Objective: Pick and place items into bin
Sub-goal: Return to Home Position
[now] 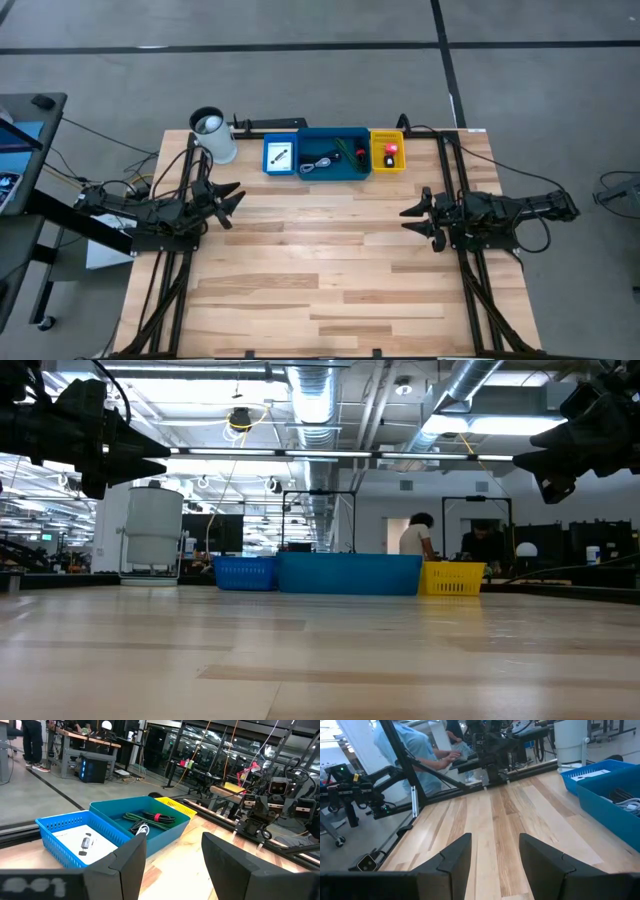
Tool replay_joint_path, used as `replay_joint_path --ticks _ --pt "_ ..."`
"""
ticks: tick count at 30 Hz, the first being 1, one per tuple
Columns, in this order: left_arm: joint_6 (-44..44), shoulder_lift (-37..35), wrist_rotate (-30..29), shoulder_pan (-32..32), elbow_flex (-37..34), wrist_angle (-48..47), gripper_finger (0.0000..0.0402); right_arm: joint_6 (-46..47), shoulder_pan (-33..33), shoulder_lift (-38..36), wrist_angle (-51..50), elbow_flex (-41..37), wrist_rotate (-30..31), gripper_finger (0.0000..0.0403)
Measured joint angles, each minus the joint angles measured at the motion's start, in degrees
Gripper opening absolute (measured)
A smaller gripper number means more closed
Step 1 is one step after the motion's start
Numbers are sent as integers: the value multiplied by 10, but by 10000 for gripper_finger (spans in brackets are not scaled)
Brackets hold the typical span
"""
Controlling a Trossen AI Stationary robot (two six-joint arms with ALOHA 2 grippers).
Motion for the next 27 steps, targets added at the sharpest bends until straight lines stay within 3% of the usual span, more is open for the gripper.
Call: replay_joint_path --ticks 27 --pt "-1 0 0 0 0 0 181 0 0 0 0 0 0 158"
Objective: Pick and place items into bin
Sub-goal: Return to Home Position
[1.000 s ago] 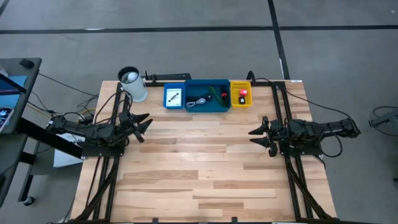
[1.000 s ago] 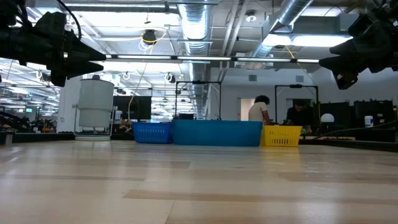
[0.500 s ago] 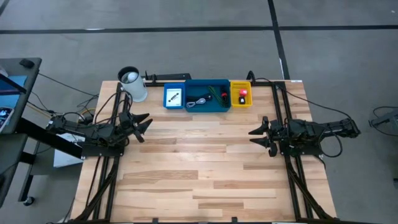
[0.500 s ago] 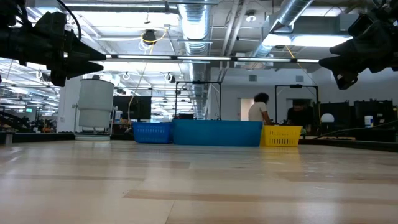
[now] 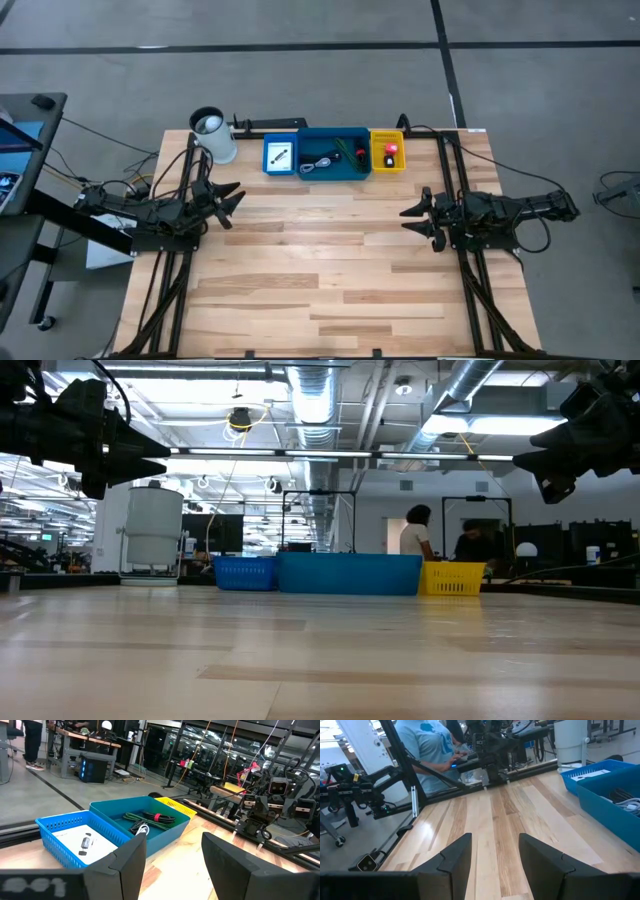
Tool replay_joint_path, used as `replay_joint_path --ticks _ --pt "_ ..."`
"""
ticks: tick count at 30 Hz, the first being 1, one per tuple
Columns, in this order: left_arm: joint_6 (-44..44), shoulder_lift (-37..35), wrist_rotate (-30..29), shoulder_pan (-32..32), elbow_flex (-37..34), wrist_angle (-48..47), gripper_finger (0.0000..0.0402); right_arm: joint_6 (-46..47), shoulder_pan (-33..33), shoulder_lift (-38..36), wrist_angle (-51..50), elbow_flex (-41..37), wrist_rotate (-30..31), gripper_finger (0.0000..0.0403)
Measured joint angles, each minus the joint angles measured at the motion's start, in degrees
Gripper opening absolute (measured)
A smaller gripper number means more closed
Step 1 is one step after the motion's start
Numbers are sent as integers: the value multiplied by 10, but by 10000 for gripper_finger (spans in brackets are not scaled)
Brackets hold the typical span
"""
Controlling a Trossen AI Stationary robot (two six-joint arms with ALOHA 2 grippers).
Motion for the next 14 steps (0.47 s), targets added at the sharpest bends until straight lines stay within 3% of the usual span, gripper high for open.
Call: replay_joint_path --ticks 14 --pt "0 0 0 0 0 0 181 0 0 0 0 0 0 161"
